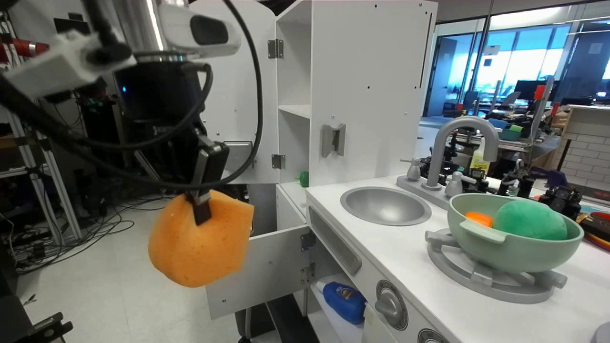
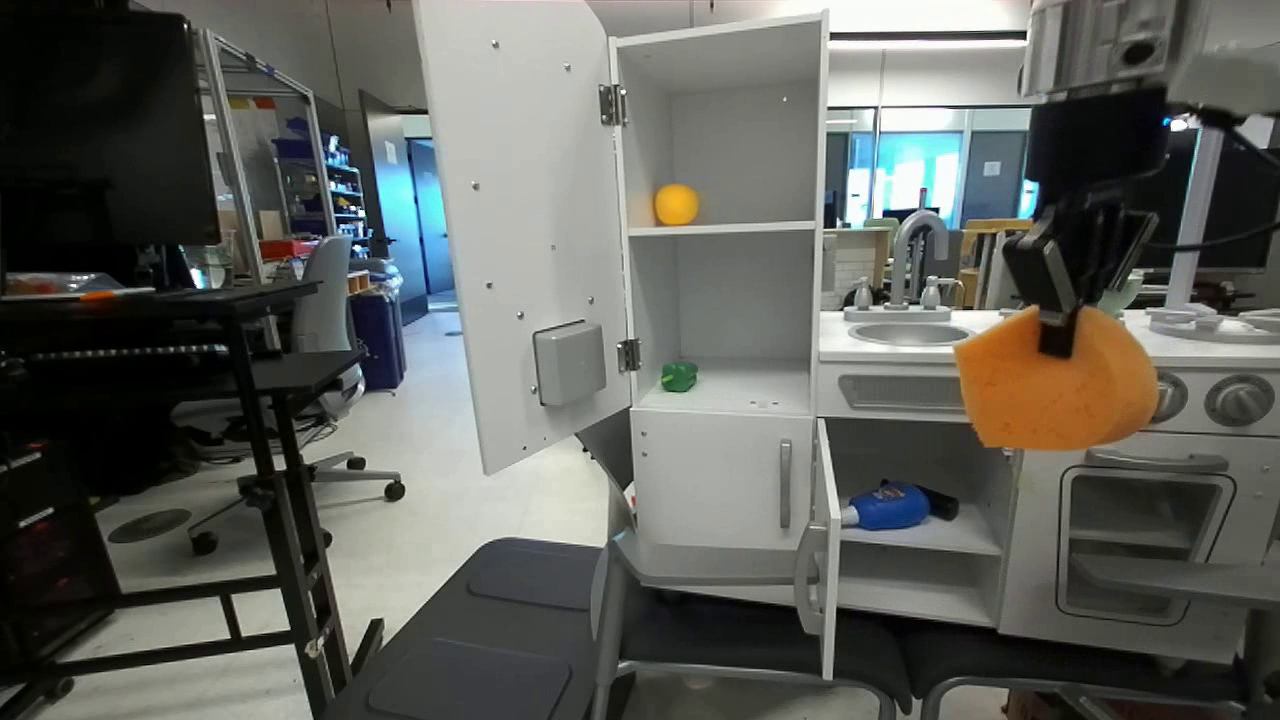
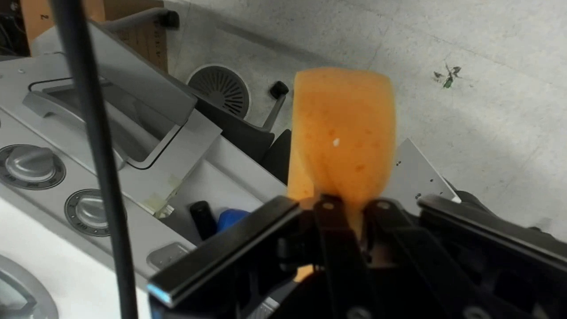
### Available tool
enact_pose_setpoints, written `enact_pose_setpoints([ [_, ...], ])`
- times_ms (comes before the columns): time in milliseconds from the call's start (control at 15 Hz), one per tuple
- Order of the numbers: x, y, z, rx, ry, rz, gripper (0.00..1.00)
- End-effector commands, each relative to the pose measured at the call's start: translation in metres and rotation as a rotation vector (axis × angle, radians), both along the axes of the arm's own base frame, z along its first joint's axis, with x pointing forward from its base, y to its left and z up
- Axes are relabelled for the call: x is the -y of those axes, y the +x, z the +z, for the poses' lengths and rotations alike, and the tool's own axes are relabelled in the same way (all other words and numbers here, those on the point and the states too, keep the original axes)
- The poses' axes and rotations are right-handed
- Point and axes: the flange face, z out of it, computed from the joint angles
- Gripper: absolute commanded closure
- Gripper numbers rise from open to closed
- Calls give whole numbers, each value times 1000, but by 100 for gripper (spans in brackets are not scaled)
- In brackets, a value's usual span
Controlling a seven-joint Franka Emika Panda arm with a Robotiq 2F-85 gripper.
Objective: Put the orange and the green sponges in the bottom cabinet and close it
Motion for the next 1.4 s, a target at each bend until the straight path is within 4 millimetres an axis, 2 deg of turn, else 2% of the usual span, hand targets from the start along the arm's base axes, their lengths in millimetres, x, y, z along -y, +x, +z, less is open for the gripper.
enact_pose_setpoints([
  [0,-16,7,-50,61,-17,-72,98],
  [67,-22,8,-56,73,-33,-89,98],
  [133,-15,11,-77,79,-39,-106,98],
  [267,-18,20,-90,104,-64,-143,98],
  [333,-15,25,-108,114,-69,-164,98],
  [400,-16,32,-118,134,-82,-184,98],
  [467,-22,39,-121,154,-96,-205,98],
  [533,-19,47,-140,173,-98,-222,98],
  [667,-26,63,-156,203,-116,-255,98],
  [800,-31,76,-186,225,-135,-277,98],
  [1000,-36,93,-219,255,-154,-305,98],
  [1067,-42,98,-218,277,-164,-322,98],
  [1200,-36,109,-238,306,-166,-347,98],
  [1333,-31,118,-242,338,-171,-372,98],
])
